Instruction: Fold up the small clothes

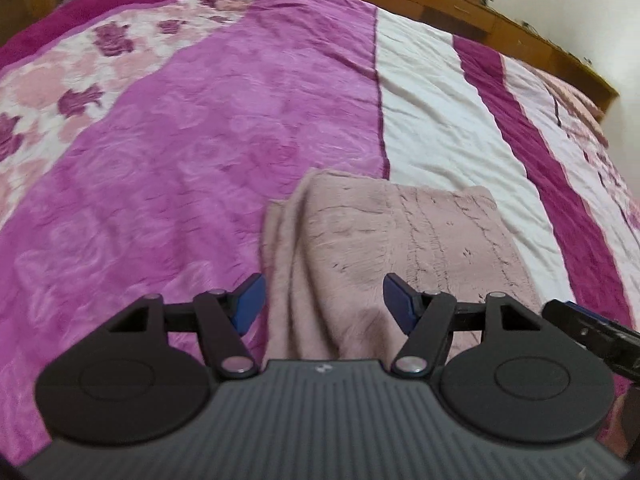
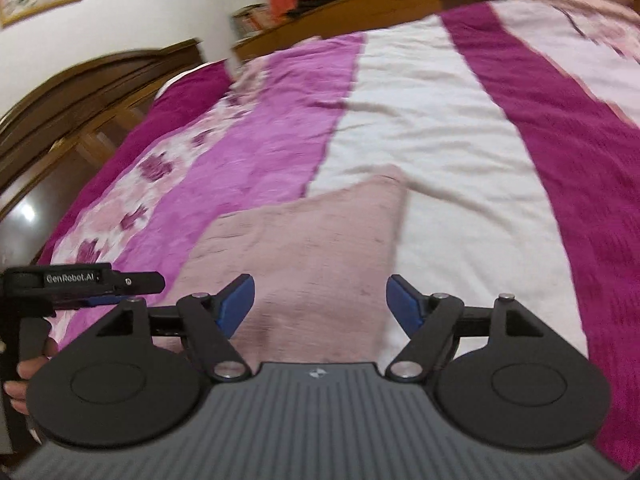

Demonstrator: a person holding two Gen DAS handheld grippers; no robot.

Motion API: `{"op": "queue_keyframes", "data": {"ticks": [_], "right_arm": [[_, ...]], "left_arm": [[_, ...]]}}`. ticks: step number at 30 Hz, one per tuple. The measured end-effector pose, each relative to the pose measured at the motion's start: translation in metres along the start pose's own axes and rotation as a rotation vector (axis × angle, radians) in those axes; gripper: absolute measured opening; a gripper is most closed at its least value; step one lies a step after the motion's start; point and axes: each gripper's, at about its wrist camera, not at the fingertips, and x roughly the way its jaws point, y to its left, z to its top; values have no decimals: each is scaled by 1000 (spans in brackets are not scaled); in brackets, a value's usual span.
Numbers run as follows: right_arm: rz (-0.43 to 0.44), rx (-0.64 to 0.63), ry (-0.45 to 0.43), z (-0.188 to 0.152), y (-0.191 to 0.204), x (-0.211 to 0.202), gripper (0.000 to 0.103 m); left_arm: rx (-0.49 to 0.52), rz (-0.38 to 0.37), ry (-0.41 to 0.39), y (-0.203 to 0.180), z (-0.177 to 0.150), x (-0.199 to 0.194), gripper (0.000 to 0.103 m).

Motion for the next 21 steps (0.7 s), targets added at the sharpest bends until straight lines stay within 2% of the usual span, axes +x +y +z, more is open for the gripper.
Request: {"op": "queue_keyframes", "data": {"ticks": [4, 12, 16, 21], "right_arm": [[-32, 67, 6, -8, -19, 2, 79], [-28, 103, 7, -19, -25, 8, 80], [-25, 107, -4, -21, -24, 10, 80], [-21, 121, -17, -24, -25, 9, 81]], "left_arm": [[-6, 4, 40, 0, 3, 26, 66], [-138, -102, 71, 15, -4, 53, 64], [-148, -147, 51, 17, -7, 53, 45], [-115, -160, 19, 12, -10, 48, 31]]}}
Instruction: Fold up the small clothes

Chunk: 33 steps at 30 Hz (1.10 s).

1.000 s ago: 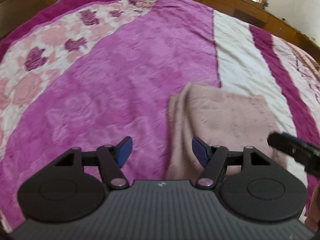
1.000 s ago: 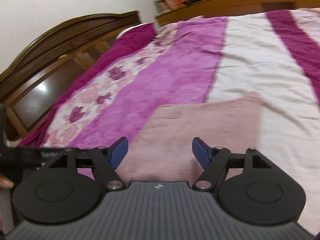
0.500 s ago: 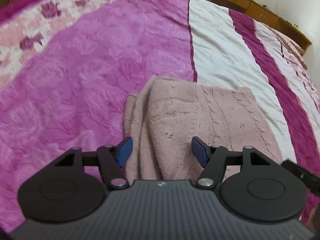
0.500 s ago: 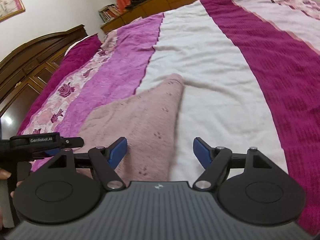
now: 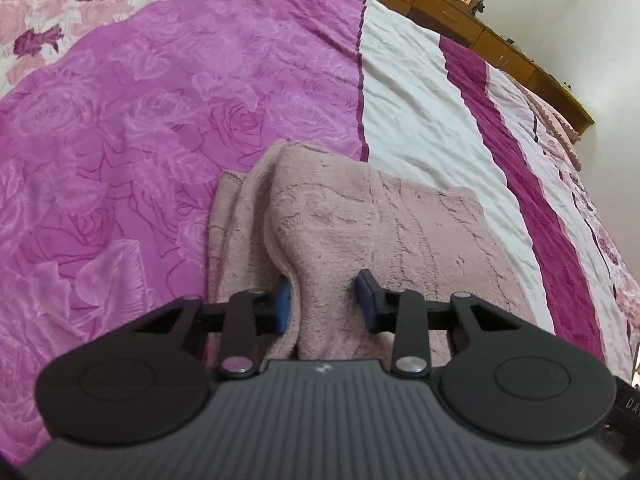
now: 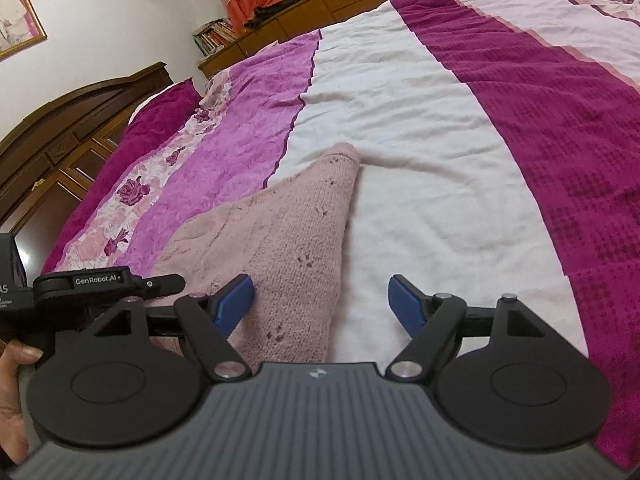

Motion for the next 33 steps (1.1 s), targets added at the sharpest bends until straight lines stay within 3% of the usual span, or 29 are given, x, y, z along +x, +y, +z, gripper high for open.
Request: {"op": "queue_keyframes", "data": {"ticks": [4, 7, 10, 14, 17, 23, 28, 33], "right_arm": [[4, 9, -4, -1, -2, 1, 81], [-2, 8, -11, -1, -2, 2, 82], [-4, -11, -19, 2, 4, 2, 82], [9, -53, -25, 1, 14, 6, 82], [24, -55, 11, -5, 21, 16, 82], [32, -89, 32, -15, 29, 21, 82], [39, -72, 42, -17, 27, 21, 82], [58, -121, 86, -30, 35, 24, 82]], "left_arm": [[38, 10, -50, -6, -3, -7, 19], [47, 31, -82, -5, -1, -17, 16], [-14, 17, -136, 12, 4, -36, 16], [-17, 108, -86, 33, 2, -31, 16], [-24, 113, -61, 42, -6, -23, 17], [-29, 121, -60, 35, -4, -32, 25], [32, 77, -41, 25, -11, -54, 53], [101, 111, -8, 23, -27, -60, 57]]}}
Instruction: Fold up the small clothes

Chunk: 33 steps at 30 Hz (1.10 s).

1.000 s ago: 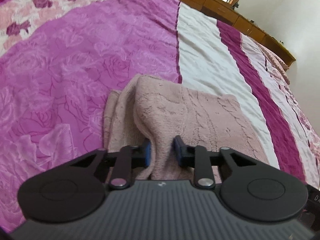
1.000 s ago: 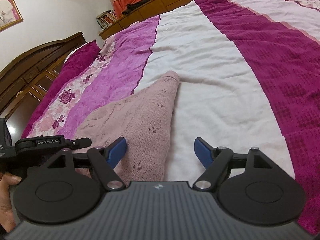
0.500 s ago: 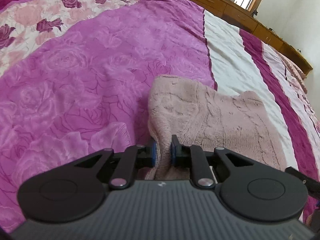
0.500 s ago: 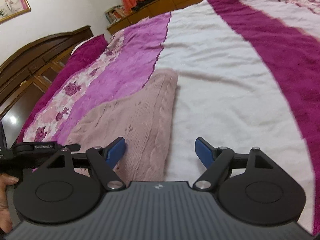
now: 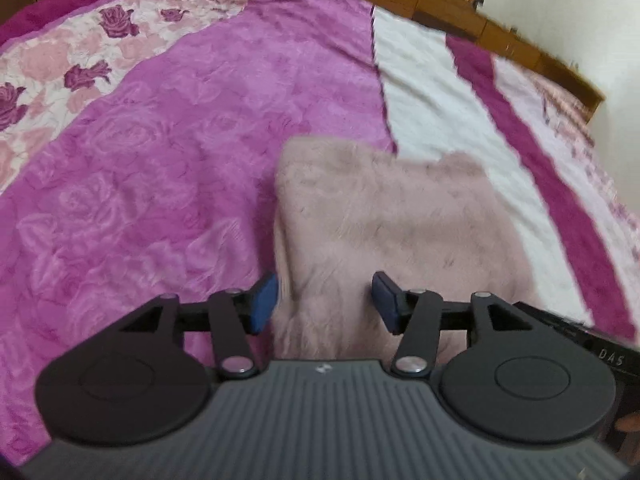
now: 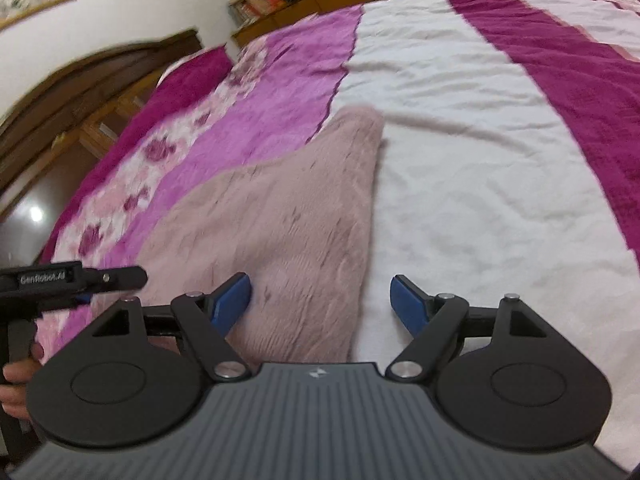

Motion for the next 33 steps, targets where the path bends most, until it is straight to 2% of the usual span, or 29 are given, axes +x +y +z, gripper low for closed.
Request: {"op": "queue_keyframes", "data": {"ticks": [3, 8, 12, 17, 24, 33], "right_arm": [[-20, -46, 21, -10, 9, 6, 82], [-15, -80, 37, -13, 17, 3, 82], [-5, -60, 20, -3, 11, -3, 82], [16, 15, 1, 17, -5, -5, 83], [138, 234, 66, 36, -42, 17, 87], [190, 253, 108, 38, -42, 40, 88]], "left_arm": [[-17, 43, 41, 9, -6, 8, 59], [-34, 55, 34, 16, -5, 2, 60], [-105, 45, 16, 19, 4, -3, 60], [-158, 38, 37, 21, 15, 7, 66], [-192, 22, 63, 21, 22, 23, 67], [-197, 0, 88, 17, 28, 36, 67]]}}
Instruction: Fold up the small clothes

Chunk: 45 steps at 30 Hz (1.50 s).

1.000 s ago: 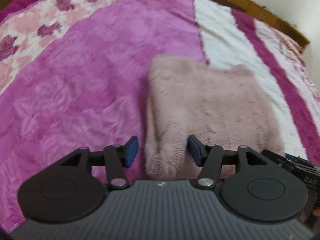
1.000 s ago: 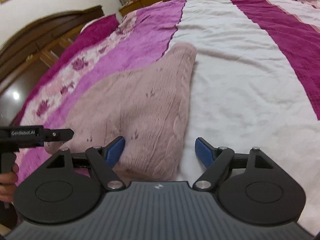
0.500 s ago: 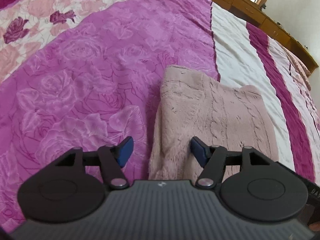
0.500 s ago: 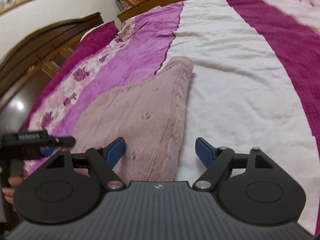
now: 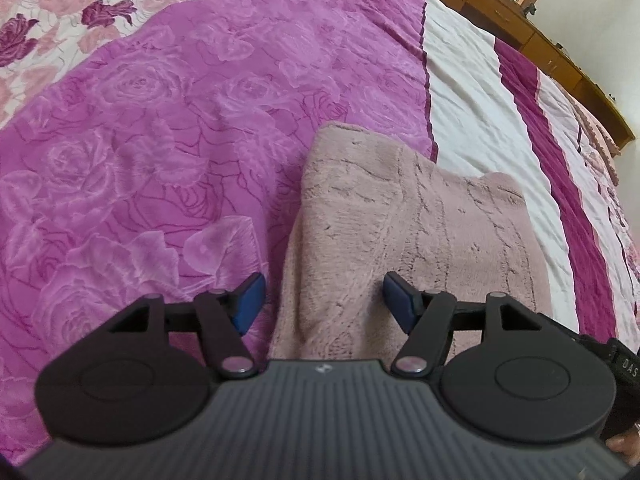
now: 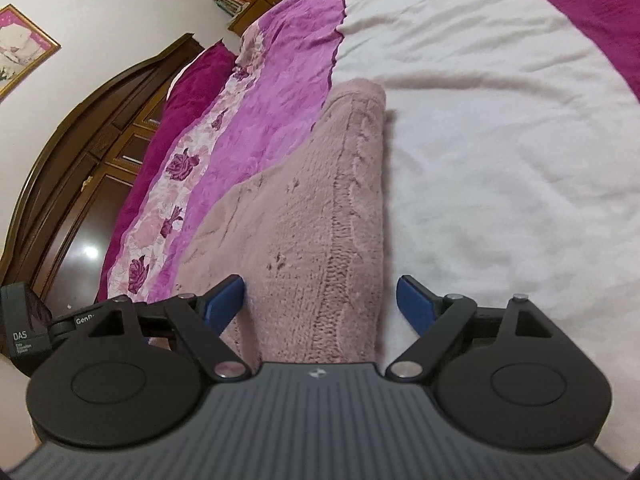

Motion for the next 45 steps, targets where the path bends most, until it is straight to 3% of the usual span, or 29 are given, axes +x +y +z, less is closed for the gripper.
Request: {"op": "queue_keyframes", "data": {"ticks": [12, 16, 17, 19, 20, 24, 26, 30, 36, 41, 45], "right_arm": [[17, -28, 42, 3, 8, 23, 88], [26, -7, 36, 3, 7, 26, 87], [29, 1, 35, 4, 7, 28, 86], [11, 10, 45, 8, 8, 31, 68], [-9, 18, 54, 10, 9, 32, 66], [-31, 22, 64, 21, 21, 29, 55], [-26, 9, 62, 27, 29, 23, 54], [31, 20, 58, 39, 43, -1, 52], [22, -54, 41, 42, 54, -61, 52], [7, -53, -18, 30, 40, -127, 52], [-18, -13, -49, 7, 13, -168, 52]], "left_arm": [[-22, -42, 12, 4, -1, 9, 68], [-72, -119, 42, 9, -3, 16, 69], [-95, -154, 55, 11, -4, 19, 69], [-126, -210, 73, 14, -6, 27, 67], [-140, -225, 72, 15, -7, 29, 66], [-179, -253, 62, 14, -7, 24, 40], [-178, -266, 56, 11, -7, 16, 37], [-177, -313, 51, -1, -8, -5, 36], [-133, -368, 74, -39, -25, -30, 36], [-84, -429, 84, -74, -52, -46, 36], [16, -407, 91, -101, -83, -51, 36]]}}
